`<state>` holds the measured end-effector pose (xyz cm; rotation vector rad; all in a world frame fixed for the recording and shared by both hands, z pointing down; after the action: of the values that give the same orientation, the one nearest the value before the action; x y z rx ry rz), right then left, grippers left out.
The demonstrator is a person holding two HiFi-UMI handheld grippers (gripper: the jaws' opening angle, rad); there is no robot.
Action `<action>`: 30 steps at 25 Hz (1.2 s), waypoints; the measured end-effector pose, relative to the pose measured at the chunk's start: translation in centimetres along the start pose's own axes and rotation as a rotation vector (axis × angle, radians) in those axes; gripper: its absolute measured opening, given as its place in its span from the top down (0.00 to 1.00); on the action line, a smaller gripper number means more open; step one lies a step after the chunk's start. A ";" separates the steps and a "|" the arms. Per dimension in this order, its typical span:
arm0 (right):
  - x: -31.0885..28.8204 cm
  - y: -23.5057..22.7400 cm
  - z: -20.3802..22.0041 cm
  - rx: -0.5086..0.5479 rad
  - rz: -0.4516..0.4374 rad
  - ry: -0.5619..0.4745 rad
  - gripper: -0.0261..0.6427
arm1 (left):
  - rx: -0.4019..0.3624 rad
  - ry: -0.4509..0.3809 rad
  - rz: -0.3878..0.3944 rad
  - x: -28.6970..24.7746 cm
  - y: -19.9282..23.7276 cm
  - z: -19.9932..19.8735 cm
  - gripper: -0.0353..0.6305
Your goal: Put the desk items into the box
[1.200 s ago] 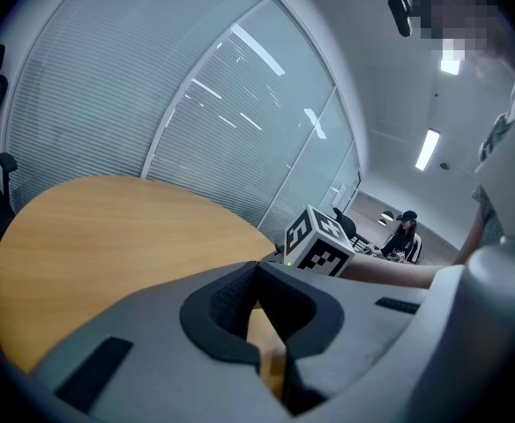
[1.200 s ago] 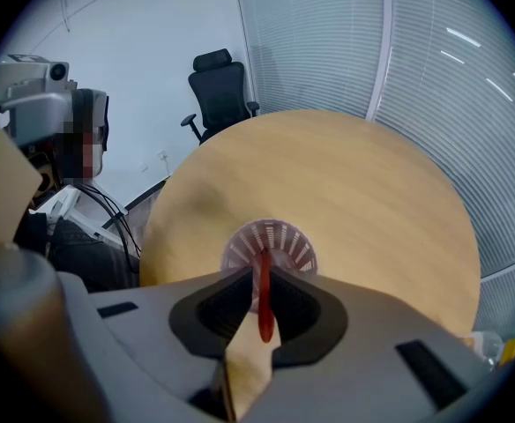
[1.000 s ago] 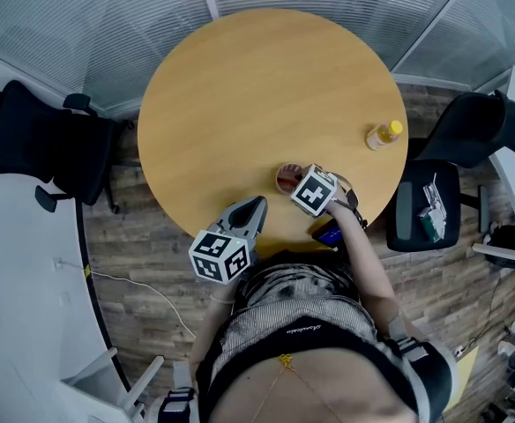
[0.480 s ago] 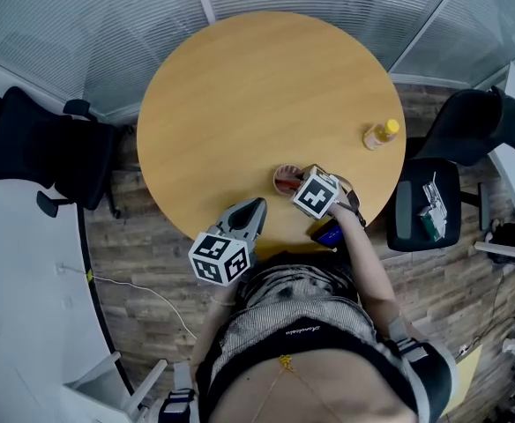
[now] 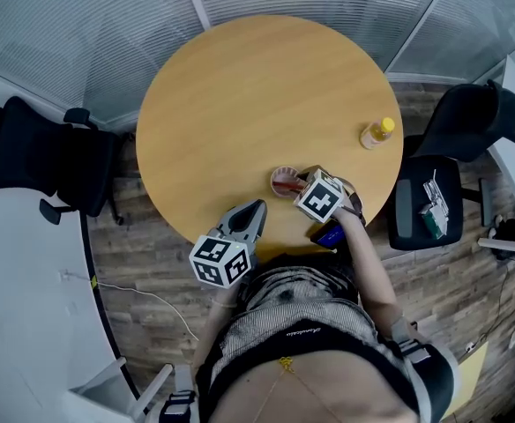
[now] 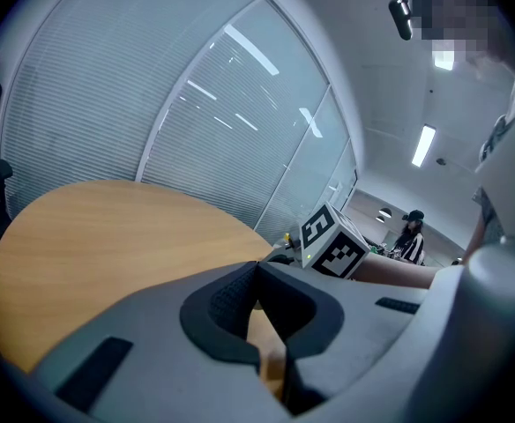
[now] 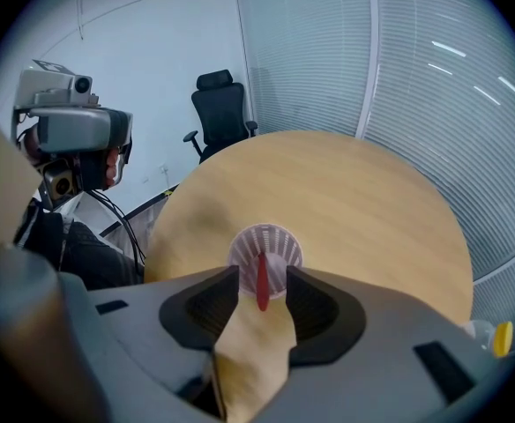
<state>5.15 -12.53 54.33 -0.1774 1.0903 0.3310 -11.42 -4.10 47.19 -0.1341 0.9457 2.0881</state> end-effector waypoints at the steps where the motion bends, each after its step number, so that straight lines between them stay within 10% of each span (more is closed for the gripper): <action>1: 0.1 -0.1 0.1 -0.001 0.000 -0.004 0.72 | -0.002 0.000 0.000 -0.1 0.0 -0.1 0.92; 19: 3.0 0.4 1.9 -0.006 0.044 -0.085 0.72 | -0.014 0.011 0.009 -0.4 -0.8 0.0 0.92; 30: 5.1 1.8 2.0 0.037 0.037 -0.155 0.91 | -0.036 0.026 0.030 -1.4 -1.6 0.0 0.92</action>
<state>8.37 -9.33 50.73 -0.0972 0.9463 0.3515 -9.31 -4.43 46.82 -0.1670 0.9314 2.1366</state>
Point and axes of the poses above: the fingertips, and each gripper's own axes: x backward along the fingers, y to its left, z out of its underside, the point moved 9 cm from there along x, backward along the fingers, and after that the axes turned 10 degrees about x, right-handed, at the moved point
